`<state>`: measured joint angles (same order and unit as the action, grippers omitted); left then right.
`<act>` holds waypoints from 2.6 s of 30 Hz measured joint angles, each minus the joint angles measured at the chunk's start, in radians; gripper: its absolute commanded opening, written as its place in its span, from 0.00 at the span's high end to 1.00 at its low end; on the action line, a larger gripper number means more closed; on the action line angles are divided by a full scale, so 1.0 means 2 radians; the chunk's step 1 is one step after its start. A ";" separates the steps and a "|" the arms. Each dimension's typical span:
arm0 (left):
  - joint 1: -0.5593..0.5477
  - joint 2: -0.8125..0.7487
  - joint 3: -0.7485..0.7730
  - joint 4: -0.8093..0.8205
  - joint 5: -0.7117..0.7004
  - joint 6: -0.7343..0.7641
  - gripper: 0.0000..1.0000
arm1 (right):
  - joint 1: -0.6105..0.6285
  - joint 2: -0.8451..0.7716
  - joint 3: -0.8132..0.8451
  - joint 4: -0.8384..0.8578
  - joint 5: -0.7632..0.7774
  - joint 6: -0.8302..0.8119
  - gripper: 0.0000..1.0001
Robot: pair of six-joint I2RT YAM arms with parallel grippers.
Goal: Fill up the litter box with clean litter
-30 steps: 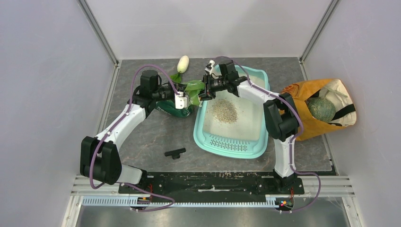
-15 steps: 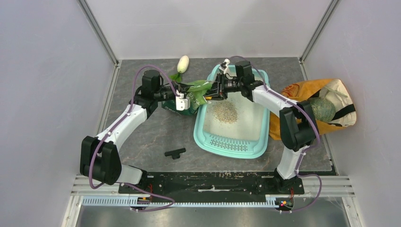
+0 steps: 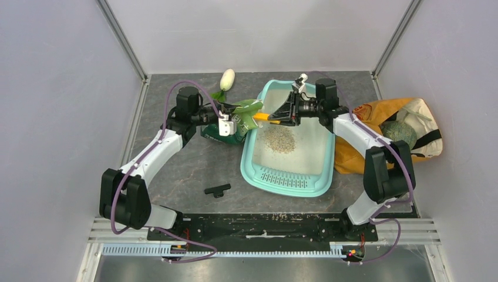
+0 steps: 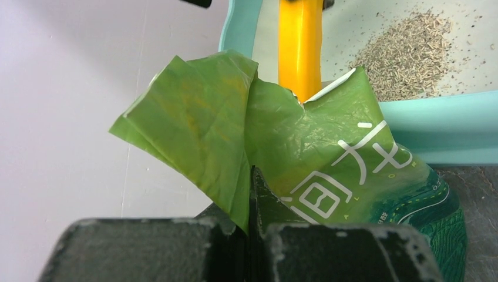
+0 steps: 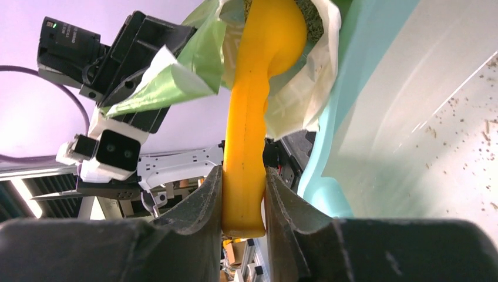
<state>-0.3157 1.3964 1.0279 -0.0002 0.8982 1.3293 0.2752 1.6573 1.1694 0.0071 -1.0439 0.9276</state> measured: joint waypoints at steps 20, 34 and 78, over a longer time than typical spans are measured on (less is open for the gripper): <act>0.000 0.001 0.002 0.001 -0.005 -0.002 0.98 | -0.099 -0.105 -0.056 -0.114 -0.056 -0.073 1.00; 0.000 0.005 0.003 0.002 -0.007 -0.002 0.98 | -0.177 -0.136 -0.067 -0.226 -0.084 -0.152 1.00; -0.004 -0.175 -0.125 -0.025 -0.135 0.004 0.32 | -0.144 -0.100 0.110 -0.537 0.182 -0.421 1.00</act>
<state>-0.3229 1.0454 0.7784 -0.0502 0.6277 1.3365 -0.0132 1.4567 1.3895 -1.0668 -0.6800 0.0853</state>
